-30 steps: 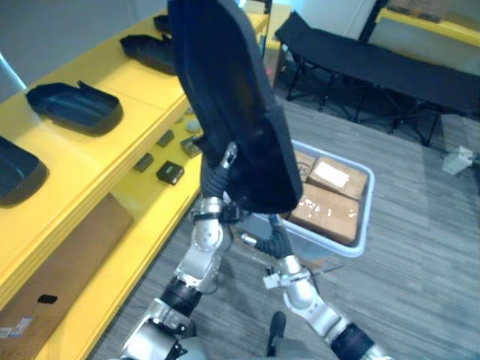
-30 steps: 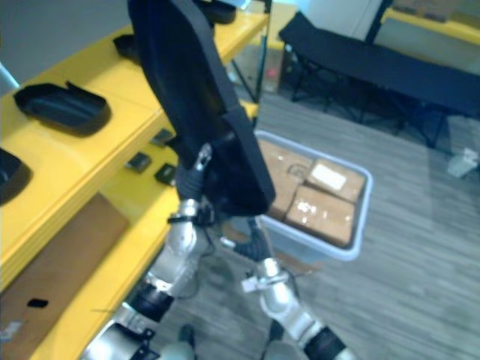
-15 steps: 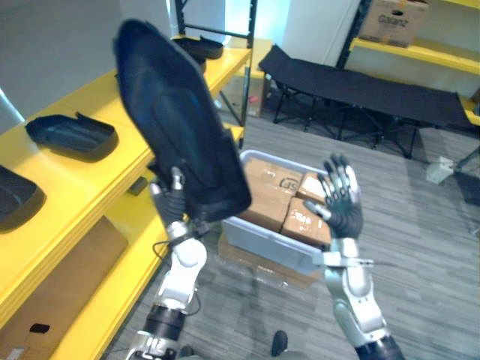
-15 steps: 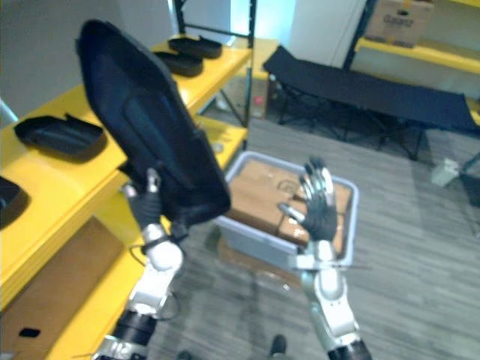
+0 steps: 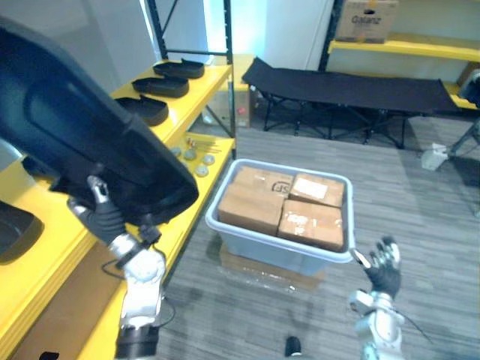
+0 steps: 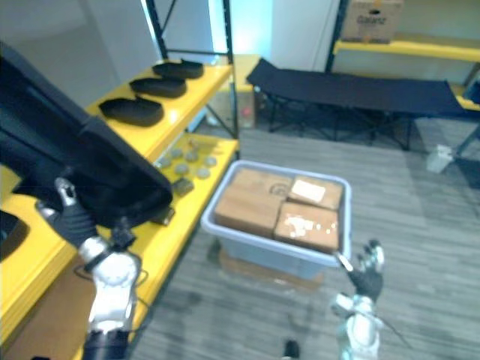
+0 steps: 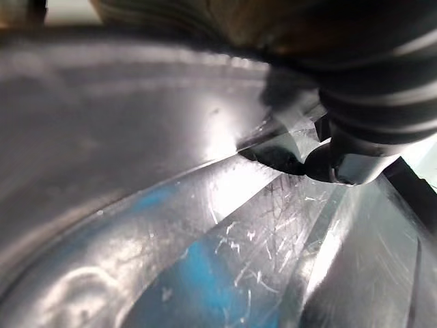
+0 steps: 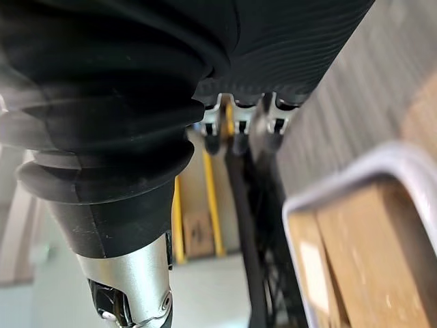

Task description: Walk over and take plastic housings, then place them on the shelf

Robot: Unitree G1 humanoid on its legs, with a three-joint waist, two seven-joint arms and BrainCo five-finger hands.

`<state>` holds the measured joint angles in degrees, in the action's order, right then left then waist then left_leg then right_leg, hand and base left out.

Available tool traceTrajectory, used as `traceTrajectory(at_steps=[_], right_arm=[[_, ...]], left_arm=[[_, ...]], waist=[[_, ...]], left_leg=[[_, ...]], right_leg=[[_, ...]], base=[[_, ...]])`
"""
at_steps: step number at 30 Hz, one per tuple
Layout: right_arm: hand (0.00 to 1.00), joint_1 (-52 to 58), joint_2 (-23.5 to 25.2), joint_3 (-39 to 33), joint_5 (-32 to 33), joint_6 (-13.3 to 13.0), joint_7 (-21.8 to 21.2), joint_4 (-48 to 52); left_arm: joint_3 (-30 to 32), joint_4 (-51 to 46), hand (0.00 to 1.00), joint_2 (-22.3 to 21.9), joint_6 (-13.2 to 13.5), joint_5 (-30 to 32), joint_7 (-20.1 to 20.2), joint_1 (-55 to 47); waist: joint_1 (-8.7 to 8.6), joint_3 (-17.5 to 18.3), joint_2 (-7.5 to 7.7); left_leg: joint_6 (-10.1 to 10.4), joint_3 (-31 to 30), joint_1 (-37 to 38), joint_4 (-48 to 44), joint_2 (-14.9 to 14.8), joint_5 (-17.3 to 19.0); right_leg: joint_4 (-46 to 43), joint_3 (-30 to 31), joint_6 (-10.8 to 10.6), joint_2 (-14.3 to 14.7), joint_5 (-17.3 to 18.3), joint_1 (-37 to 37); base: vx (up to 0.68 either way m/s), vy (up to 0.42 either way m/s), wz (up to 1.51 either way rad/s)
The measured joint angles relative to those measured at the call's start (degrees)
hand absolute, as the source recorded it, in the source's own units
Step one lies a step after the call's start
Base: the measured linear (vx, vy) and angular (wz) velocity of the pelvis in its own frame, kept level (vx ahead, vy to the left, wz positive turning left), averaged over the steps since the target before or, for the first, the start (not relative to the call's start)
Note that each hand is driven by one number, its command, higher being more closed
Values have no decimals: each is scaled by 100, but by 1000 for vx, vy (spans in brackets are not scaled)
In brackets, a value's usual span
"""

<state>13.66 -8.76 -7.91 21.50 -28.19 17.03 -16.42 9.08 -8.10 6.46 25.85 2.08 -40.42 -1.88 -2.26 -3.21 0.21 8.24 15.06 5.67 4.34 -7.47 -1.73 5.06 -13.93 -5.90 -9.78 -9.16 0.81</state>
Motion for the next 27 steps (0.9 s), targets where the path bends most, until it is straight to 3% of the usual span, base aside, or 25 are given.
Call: traceTrajectory(at_steps=[5, 9, 14, 15, 16, 17, 21, 25, 27], right_arm=[[0, -118, 103, 111, -46, 188, -222, 17], [0, -306, 83, 343, -443, 443, -232, -43], [0, -999, 102, 1137, -692, 729, -174, -203], [0, -1185, 105, 1284, -783, 838, -125, -294], [0, -1795, 203, 1799, -1120, 1201, 63, -494], [0, -1812, 206, 1822, -1145, 1233, 66, -494], [0, -1837, 197, 1816, -1158, 1277, 119, -492], [0, -1812, 186, 1583, -1143, 1503, 161, -430], [0, -1531, 165, 1300, -1157, 1563, 193, -156]], left_arm=[[70, -331, 100, -13, -21, 58, 373, -258], [746, -588, 100, -3, -159, 39, 556, -539], [1812, -729, 100, -11, -258, -228, 791, -1309], [1952, -733, 100, -21, -252, -226, 836, -1525], [2619, -820, 100, -435, -57, -381, 1105, -2362], [2690, -906, 100, -552, -18, -463, 1140, -2444], [2708, -999, 100, -618, 166, -597, 1255, -2472], [2662, -1090, 100, -812, 165, -745, 1729, -2414], [2584, -1125, 100, -794, 150, -865, 2042, -2317]], waist=[[65, 52, -70], [357, 89, -169], [955, 110, -174], [1133, 122, -153], [1638, 127, -138], [1694, 121, -127], [1724, 63, -43], [1624, -56, 79], [1420, -74, 169]], left_leg=[[-1, -245, -134, -22, 13, 1], [-32, -830, -301, -95, 53, -42], [-46, -1580, -494, -95, 142, -115], [-51, -1730, -523, -97, 180, -120], [-83, -2261, -583, -90, 360, -128], [-84, -2269, -575, -95, 366, -129], [-90, -2282, -583, -105, 364, -129], [-136, -2414, -700, -102, 377, -111], [-248, -2063, -1043, -297, 359, -172]], right_leg=[[-3, -335, -25, -58, 57, -85], [-50, -929, -65, -127, 83, -321], [-50, -1702, -149, -179, 178, -679], [-51, -1867, -176, -203, 218, -759], [-123, -2397, -268, -322, 418, -1046], [-165, -2404, -247, -337, 465, -1051], [-181, -2428, -253, -336, 502, -1069], [-410, -2697, -262, -394, 686, -1083], [-550, -3197, -325, -478, 713, -1217]], base=[[-4, -4, 24], [45, -5, 72], [24, -5, 77], [-11, -1, 149], [-11, 9, 131], [-9, 9, 106], [0, -5, 2], [-16, -21, 31], [-8, 3, 111]])
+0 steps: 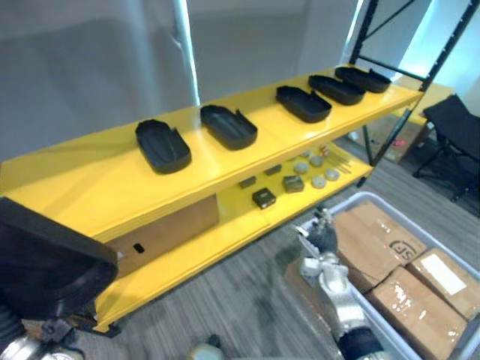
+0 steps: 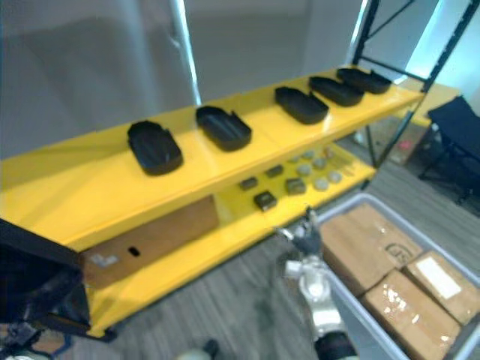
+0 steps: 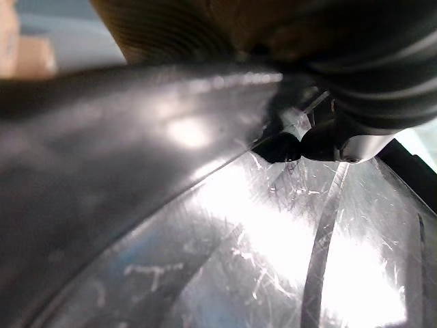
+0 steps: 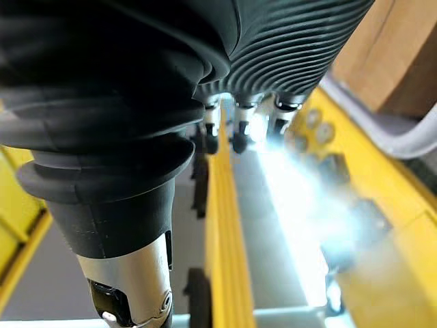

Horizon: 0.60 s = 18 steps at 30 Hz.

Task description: Walk over and take plastic housings, then place them on the shelf

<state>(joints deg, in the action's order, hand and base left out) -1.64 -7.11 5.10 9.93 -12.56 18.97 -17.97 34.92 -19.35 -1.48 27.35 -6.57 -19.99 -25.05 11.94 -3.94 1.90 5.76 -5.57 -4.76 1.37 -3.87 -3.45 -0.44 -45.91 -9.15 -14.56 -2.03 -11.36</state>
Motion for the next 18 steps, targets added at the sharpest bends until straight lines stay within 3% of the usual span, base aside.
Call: traceTrajectory(at_steps=[3, 7, 11, 14, 18], right_arm=[[0, 261, -65, -276, -14, 7, 122, 76], [0, 226, -36, -284, -11, -9, 84, 79], [0, 249, -20, -372, -18, -22, -186, 162], [0, 280, -1, -345, -18, -28, -357, 163], [0, 284, -5, -335, -81, -79, -617, 166]], left_arm=[[-171, -12, 100, 10, -6, -234, 304, 48], [-257, -12, 100, 1, -9, -424, 279, 18], [-302, -12, 100, 9, -4, -385, 214, 17], [-383, -10, 100, 20, -4, -349, 218, 31], [-383, -109, 100, 121, -3, -192, 269, 63]], waist=[[0, -90, -60], [19, -204, -105], [-41, -351, -133], [-131, -376, -121], [-160, -382, -132]], left_leg=[[-5, -41, -53, -9, 141, -185], [-36, -6, -34, 31, 275, -220], [-87, 202, 75, 92, 235, -133], [-82, 309, 71, 113, 198, -145], [-32, -59, -151, 96, 236, -275]], right_leg=[[-195, -266, 3, -178, 3, -103], [-264, -173, 6, -335, 4, -91], [-272, 87, 96, -349, 155, -72], [-298, 94, 2, -351, 306, -59], [-481, -41, 40, -313, 402, -31]], base=[[12, 109, 82], [-18, 73, 8], [-70, -19, -23], [-77, -45, -1], [-13, -39, 40]])
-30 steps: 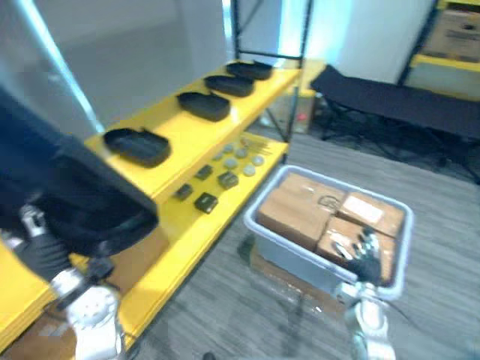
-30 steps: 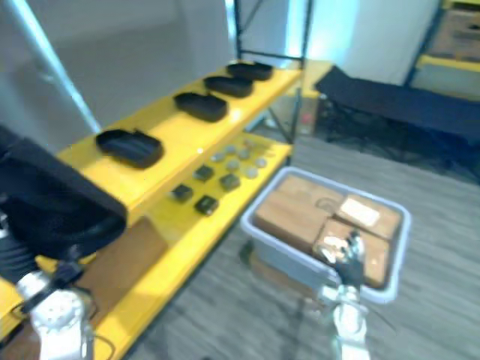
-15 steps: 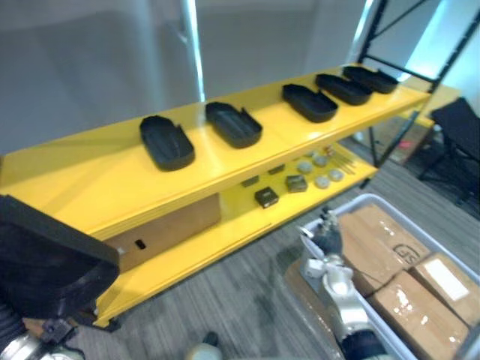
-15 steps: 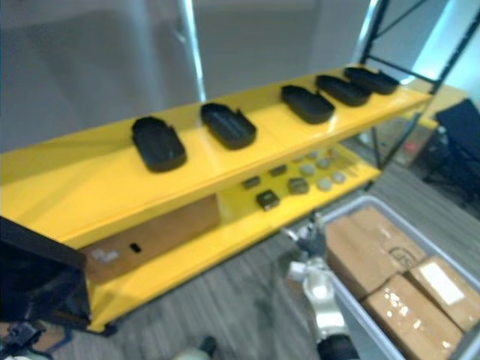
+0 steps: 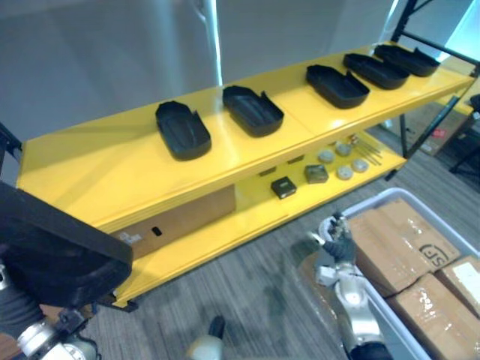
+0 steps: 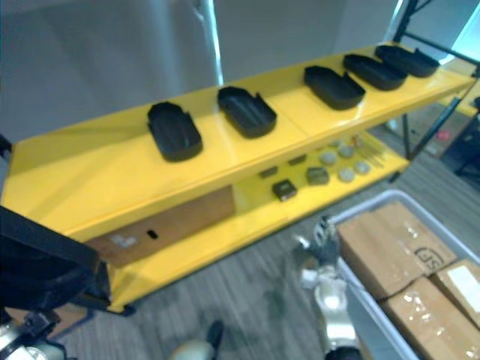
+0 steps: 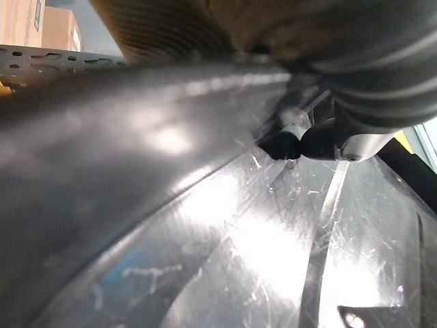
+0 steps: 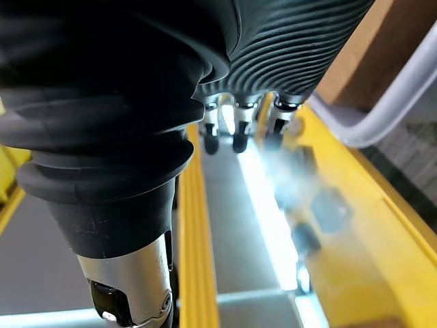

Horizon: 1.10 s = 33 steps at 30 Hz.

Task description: Walk over and take plastic housings, then place them on the shelf

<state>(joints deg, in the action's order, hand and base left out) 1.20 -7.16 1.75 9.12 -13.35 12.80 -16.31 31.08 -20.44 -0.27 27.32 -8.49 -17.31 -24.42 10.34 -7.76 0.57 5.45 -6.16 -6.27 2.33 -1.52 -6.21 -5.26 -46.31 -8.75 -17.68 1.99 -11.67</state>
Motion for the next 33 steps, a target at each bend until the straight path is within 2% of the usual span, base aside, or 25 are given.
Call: traceTrajectory(at_steps=[1, 2, 4, 5, 6, 7, 8, 9, 10, 12, 16, 21, 28, 31, 33], right_arm=[[0, 13, -14, -13, -24, -14, -14, 2], [0, 89, -74, -45, -55, -29, -3, 4], [0, 110, -144, -64, -90, -31, 76, 15], [0, 56, -134, -31, -104, -57, 105, 35], [0, 45, -109, 3, -128, -143, 123, 74], [0, -8, -118, -2, -175, -186, 129, 111], [0, -90, -170, -6, -271, -215, 135, 131], [0, -199, -208, -10, -332, -275, 171, 142], [0, -210, -218, -10, -330, -290, 193, 160], [0, -84, -241, -13, -327, -311, 226, 167], [0, 253, -250, -49, -323, -345, 221, 168], [0, 289, -224, -115, -331, -560, 242, 177], [0, 271, -238, -124, -542, -663, 253, 177], [0, 280, -267, -135, -538, -664, 237, 177], [0, 273, -268, -133, -530, -664, 238, 177]], left_arm=[[-25, -50, 100, 5, 0, 3, 30, 24], [-115, -133, 100, 73, 0, 0, 113, 137], [-144, -176, 100, 370, 18, -39, 217, 277], [-160, -176, 100, 583, 15, -68, 236, 327], [-209, -169, 100, 770, 1, -122, 233, 333], [-260, -162, 100, 835, -4, -131, 224, 393], [-327, -131, 100, 813, -9, -132, 201, 421], [-370, -129, 100, 800, -56, -117, 183, 402], [-372, -129, 100, 805, -74, -109, 187, 376], [-383, -125, 100, 805, -134, -105, 186, 277], [-392, -102, 100, 804, -126, -38, 190, 119], [-426, -81, 100, 762, -124, -56, 241, -112], [-492, 26, 100, 632, -116, -43, 237, -213], [-486, 25, 100, 638, -113, -37, 235, -159], [-480, 27, 100, 656, -120, 6, 236, -64]], waist=[[-28, -12, -17], [-52, -28, -42], [-15, -58, -57], [1, -95, -67], [-25, -106, -35], [-15, -117, 80], [28, -166, 101], [59, -248, -12], [76, -291, -55], [100, -339, -125], [30, -416, -240], [-3, -430, -222], [-55, -467, -231], [-59, -481, -204], [-35, -547, -94]], left_leg=[[5, -140, -45, 3, 22, -37], [13, -479, -104, 21, 77, -129], [1, -891, -196, 32, 113, -227], [1, -1115, -211, 94, 115, -286], [26, -1378, -301, 196, 162, -409], [24, -1455, -350, 201, 251, -459], [76, -1540, -435, 200, 340, -524], [101, -1560, -483, 199, 310, -579], [113, -1557, -485, 196, 300, -593], [151, -1561, -491, 172, 321, -619], [137, -1569, -501, 101, 225, -625], [128, -1537, -473, 98, 216, -692], [91, -1248, -356, 106, 193, -696], [74, -1051, -332, 98, 246, -687], [-36, -943, -336, -51, 418, -584]], right_leg=[[-102, 42, 54, 6, 25, 3], [-356, 334, 75, -4, 25, 5], [-828, 797, 135, -7, 65, 93], [-1159, 1051, 298, 9, 320, 178], [-1177, 1298, 421, 177, 753, 268], [-1126, 1318, 531, 224, 878, 302], [-1029, 1258, 496, 215, 1002, 255], [-953, 1251, 463, 294, 1020, 262], [-908, 1245, 427, 317, 1038, 243], [-754, 1235, 125, 340, 1189, 134], [-710, 1159, -38, 472, 1243, 35], [-758, 1108, -63, 469, 1229, -24], [-893, 1208, -105, 365, 1289, -45], [-921, 1217, -132, 243, 1321, -53], [-1052, 1263, -85, 34, 1394, -59]], base=[[-2, -10, 119], [27, 36, 146], [42, 36, 131], [18, -90, 110], [10, -137, 112], [11, -175, 91], [-1, -113, 45], [-16, -84, 21], [-61, -44, 2], [-78, -39, 1], [-102, -23, 11], [-53, -1, 7], [-38, 4, -6], [2, 12, -4], [44, 35, -5]])
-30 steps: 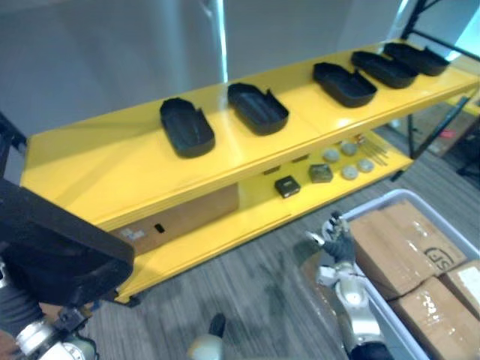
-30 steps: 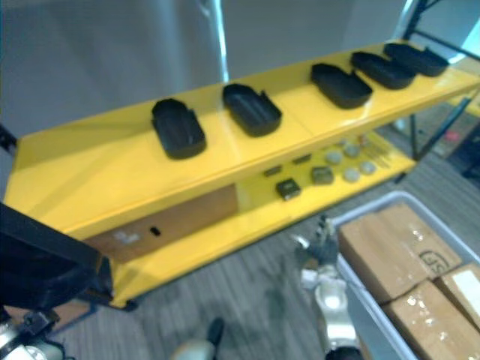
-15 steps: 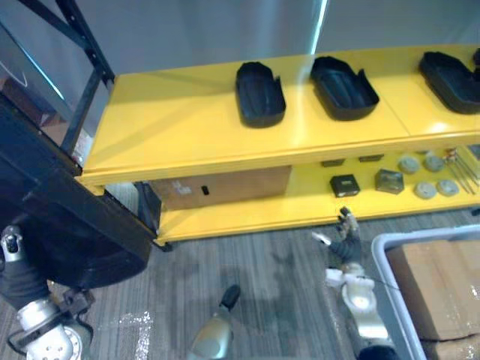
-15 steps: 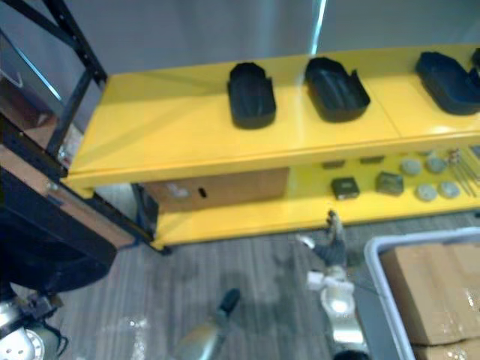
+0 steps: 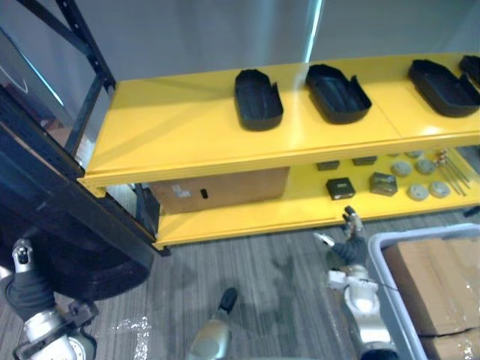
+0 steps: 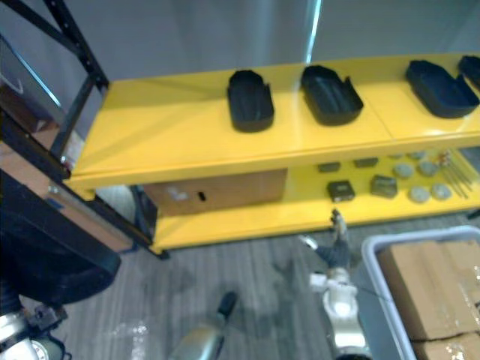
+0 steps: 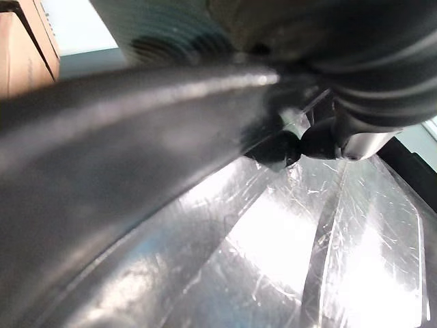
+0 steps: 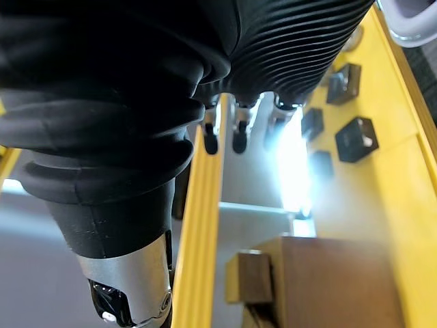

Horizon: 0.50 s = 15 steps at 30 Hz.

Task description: Walk over and take plastic housings, then place them on the shelf

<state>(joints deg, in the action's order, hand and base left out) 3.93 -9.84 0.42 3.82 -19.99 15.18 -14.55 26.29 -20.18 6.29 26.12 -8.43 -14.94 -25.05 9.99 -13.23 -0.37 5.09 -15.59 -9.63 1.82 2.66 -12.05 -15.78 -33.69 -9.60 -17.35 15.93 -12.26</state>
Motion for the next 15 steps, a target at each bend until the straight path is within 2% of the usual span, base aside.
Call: traceTrajectory(at_steps=[2, 3, 4, 5, 6, 7, 8, 9, 10, 11, 12, 13, 14, 15], right_arm=[[0, -23, 1, 2, -1, -1, 2, 1], [0, -33, -26, -12, 3, -7, 12, 4], [0, -40, -32, -17, 9, -8, 11, 4], [0, -83, -26, -12, 13, -11, 7, 7], [0, -199, -5, 16, 11, -12, -1, 6], [0, -256, 19, 18, -4, -21, -4, 6], [0, -325, 74, 14, -5, -62, -5, 6], [0, -333, 85, 14, -8, -99, -5, 6], [0, -339, 87, 29, -16, -163, -4, 7], [0, -389, 80, 28, -20, -171, -7, 7], [0, -477, 66, 8, -18, -174, -11, 54], [0, -503, 61, -58, -17, -178, -15, 150], [0, -498, 57, -106, -16, -179, -20, 218], [0, -450, 24, -183, -14, -181, -21, 359]], left_arm=[[20, 1, 100, 5, -4, -7, 0, 92], [6, 8, 100, 3, -18, 1, 0, 172], [5, 8, 100, 11, -26, 7, -1, 213], [30, 11, 100, 43, -26, 5, -14, 268], [64, 17, 100, 86, -31, 4, -55, 270], [60, 22, 100, 127, -53, 24, -121, 253], [44, 74, 100, 238, -107, 106, -236, 249], [45, 96, 100, 285, -133, 169, -269, 268], [45, 113, 100, 395, -144, 207, -312, 314], [51, 138, 100, 476, -161, 202, -385, 406], [70, 161, 100, 485, -201, 196, -480, 558], [56, 279, 100, 474, -293, 177, -514, 753], [49, 375, 100, 462, -339, 169, -522, 884], [-29, 533, 100, 442, -453, 164, -548, 1097]], waist=[[27, -53, 104], [5, -48, 93], [10, -41, 75], [15, -37, 70], [38, -59, 107], [34, -62, 114], [9, -70, 118], [-6, -76, 107], [-28, -117, 0], [-61, -122, -31], [-74, -127, -65], [-97, -126, -65], [-133, -126, -65], [-203, -125, -62]], left_leg=[[-56, 88, -4, -261, 170, 216], [-96, 94, -35, -423, 213, 335], [-125, 98, -40, -474, 194, 368], [-152, 219, -10, -496, 127, 452], [-201, 416, 69, -479, 61, 524], [-230, 540, 107, -450, 23, 555], [-318, 694, 266, -389, -47, 631], [-358, 706, 363, -354, -77, 667], [-420, 694, 523, -250, -239, 713], [-435, 667, 581, -235, -386, 716], [-437, 672, 540, -283, -521, 723], [-418, 650, 434, -341, -569, 749], [-415, 613, 369, -367, -559, 759], [-414, 521, 248, -386, -500, 760]], right_leg=[[-75, 69, 93, -156, -17, -84], [-271, 161, 188, -195, -202, -60], [-514, 275, 308, -231, -278, 75], [-1180, 566, 562, -356, -438, 439], [-1829, 896, 910, -501, -691, 894], [-2090, 980, 982, -562, -888, 1043], [-2493, 1080, 1061, -661, -1416, 1258], [-2662, 1087, 1124, -705, -1743, 1350], [-2938, 1138, 1101, -703, -1949, 1529], [-2889, 1227, 937, -545, -1212, 1649], [-2413, 1237, 882, -265, -755, 1813], [-1572, 1393, 777, -7, -653, 1911], [-1129, 1536, 739, 111, -677, 1937], [-324, 1965, 654, 304, -731, 2013]], base=[[88, 50, -5], [97, 59, -2], [76, 78, -8], [65, 118, -37], [51, 99, -47], [78, 108, -53], [75, 67, -33], [133, 67, -31], [117, 18, -22], [102, 25, -27], [71, 45, -20], [43, 44, -8], [55, -16, 18], [41, -58, 32]])
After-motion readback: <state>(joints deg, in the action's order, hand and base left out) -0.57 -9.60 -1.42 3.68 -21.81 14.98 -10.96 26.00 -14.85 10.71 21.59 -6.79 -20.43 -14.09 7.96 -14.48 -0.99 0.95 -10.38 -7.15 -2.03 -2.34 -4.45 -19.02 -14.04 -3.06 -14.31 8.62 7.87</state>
